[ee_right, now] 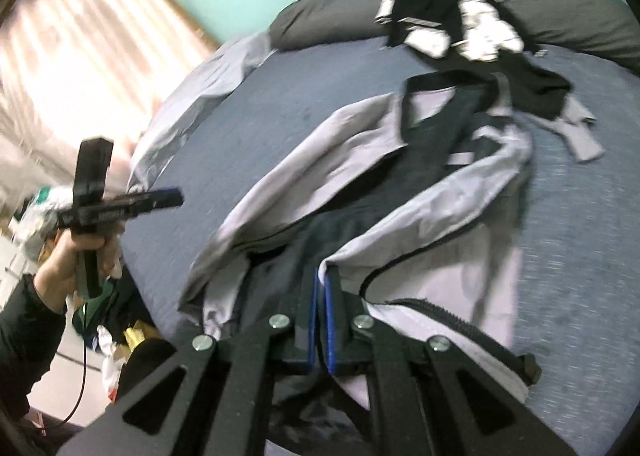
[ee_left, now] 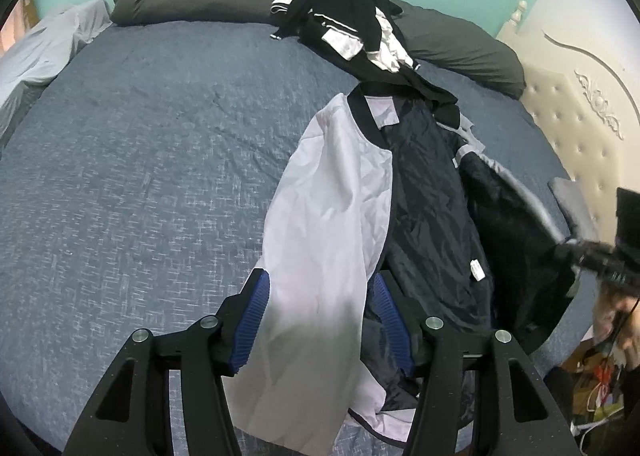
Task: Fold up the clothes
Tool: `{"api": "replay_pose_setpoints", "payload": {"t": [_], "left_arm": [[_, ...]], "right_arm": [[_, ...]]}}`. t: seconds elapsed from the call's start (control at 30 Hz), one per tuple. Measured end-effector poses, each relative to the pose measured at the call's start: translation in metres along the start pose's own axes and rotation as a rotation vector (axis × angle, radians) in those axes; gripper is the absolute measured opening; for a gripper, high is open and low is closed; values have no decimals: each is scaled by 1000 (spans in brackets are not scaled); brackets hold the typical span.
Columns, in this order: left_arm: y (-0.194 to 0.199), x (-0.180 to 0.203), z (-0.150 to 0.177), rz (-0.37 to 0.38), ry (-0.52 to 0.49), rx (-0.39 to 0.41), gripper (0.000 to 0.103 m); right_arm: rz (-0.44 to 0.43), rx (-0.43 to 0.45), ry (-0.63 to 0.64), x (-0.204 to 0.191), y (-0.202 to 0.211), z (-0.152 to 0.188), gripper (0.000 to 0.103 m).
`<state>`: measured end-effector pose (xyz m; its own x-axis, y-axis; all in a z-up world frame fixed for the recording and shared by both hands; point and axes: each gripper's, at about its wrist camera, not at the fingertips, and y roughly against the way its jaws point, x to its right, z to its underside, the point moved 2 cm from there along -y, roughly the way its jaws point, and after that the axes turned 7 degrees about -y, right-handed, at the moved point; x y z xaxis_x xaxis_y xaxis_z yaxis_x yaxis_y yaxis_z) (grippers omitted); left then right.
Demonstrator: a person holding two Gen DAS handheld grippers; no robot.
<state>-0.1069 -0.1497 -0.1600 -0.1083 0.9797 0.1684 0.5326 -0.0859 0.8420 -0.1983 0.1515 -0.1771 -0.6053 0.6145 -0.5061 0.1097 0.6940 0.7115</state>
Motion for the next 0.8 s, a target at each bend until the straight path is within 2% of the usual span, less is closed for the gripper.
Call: {"api": "replay_pose_setpoints", "payload": {"t": [0.17,0.3,0.43,0.47,0.6,0.73,0.8], "left_arm": [[2,-3,0,1,7,2,59],[-2,-3,1,6,11,-5,60],[-6,-4,2,10,16,-10,61],[-8,-4,2,12,17,-12,62],[-13,-5,3,17,22,-20,63],[-15,-6,4,21,25,-21,63],[-16,-5,5,22,25,-22,63]], "right_arm": [[-3,-78,-2,-24,-55,11,3],[-14,-161,-28,-26,-93,30,6],[-10,-213,-23,-22,-102,44,8],[-4,-213,-19,-20,-98,45,11],[-55,-154,-39,-12,-65,40,41],[-82,-43,-73,12,-18,30,42],[-63,6,-93,30,0,27,43]]}}
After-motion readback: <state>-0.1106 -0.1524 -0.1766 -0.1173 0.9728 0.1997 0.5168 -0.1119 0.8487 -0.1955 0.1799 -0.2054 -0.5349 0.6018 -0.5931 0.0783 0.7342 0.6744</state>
